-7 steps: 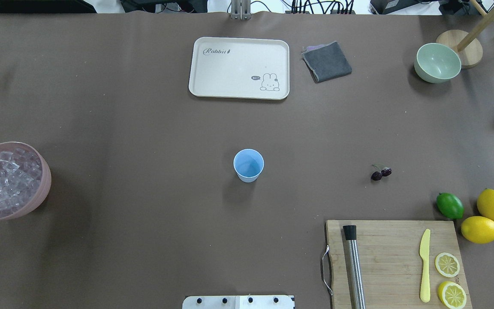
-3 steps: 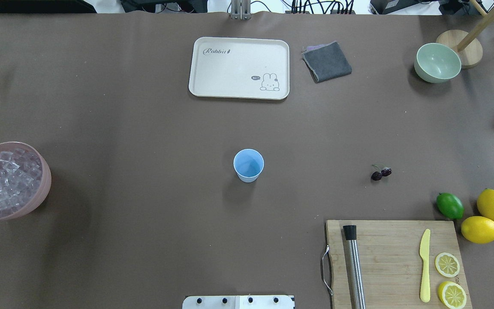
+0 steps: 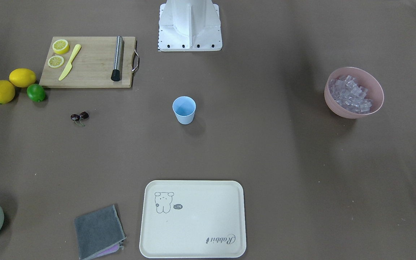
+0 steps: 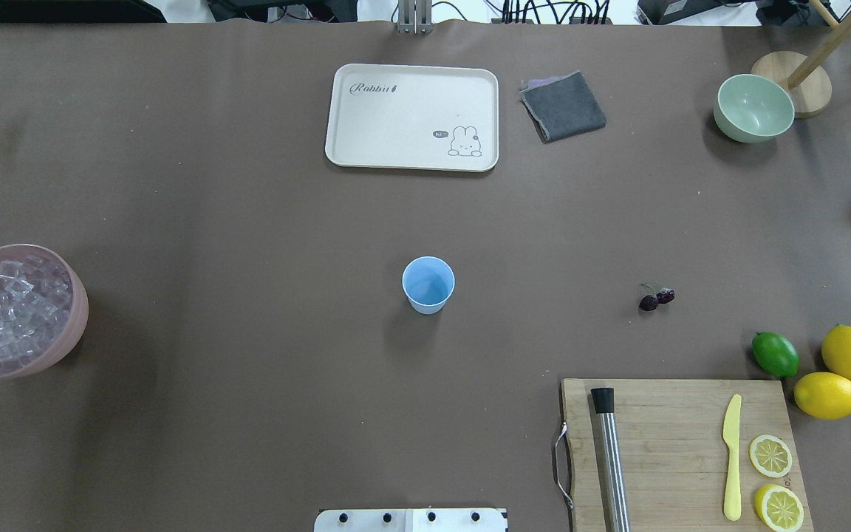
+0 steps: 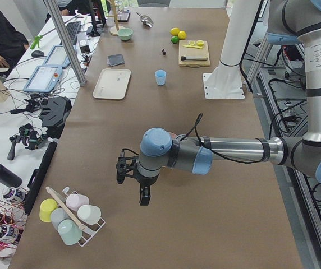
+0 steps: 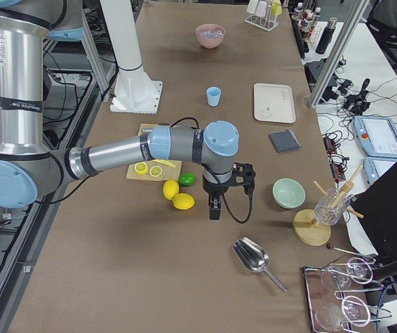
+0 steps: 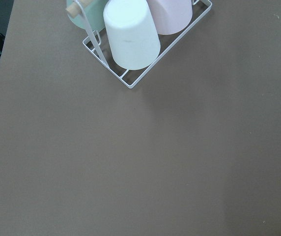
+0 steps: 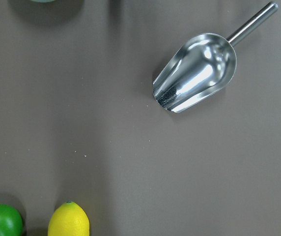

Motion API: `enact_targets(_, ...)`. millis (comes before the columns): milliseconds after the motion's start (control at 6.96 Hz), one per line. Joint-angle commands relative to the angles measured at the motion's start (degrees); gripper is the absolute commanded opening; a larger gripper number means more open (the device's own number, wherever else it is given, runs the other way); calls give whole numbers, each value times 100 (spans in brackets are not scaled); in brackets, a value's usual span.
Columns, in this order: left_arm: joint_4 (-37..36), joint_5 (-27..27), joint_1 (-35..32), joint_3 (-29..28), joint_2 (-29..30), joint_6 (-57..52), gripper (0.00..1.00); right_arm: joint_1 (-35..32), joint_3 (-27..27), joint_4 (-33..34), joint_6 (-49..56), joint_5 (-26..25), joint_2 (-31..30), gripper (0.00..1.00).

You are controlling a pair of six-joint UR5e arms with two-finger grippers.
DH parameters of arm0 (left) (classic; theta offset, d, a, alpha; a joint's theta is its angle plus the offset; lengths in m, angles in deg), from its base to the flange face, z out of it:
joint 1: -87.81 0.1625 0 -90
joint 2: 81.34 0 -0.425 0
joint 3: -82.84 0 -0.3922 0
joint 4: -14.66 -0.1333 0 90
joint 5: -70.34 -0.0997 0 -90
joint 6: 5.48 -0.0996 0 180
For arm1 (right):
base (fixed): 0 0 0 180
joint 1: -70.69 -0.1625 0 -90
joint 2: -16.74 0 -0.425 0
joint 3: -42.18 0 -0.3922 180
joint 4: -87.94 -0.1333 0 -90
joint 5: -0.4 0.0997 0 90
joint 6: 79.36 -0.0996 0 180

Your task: Put ice and cherries in cup

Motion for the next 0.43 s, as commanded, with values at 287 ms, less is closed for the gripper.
enact_targets(287, 56, 244, 0, 67, -4, 0, 98, 0, 17, -3, 8, -2, 24, 100)
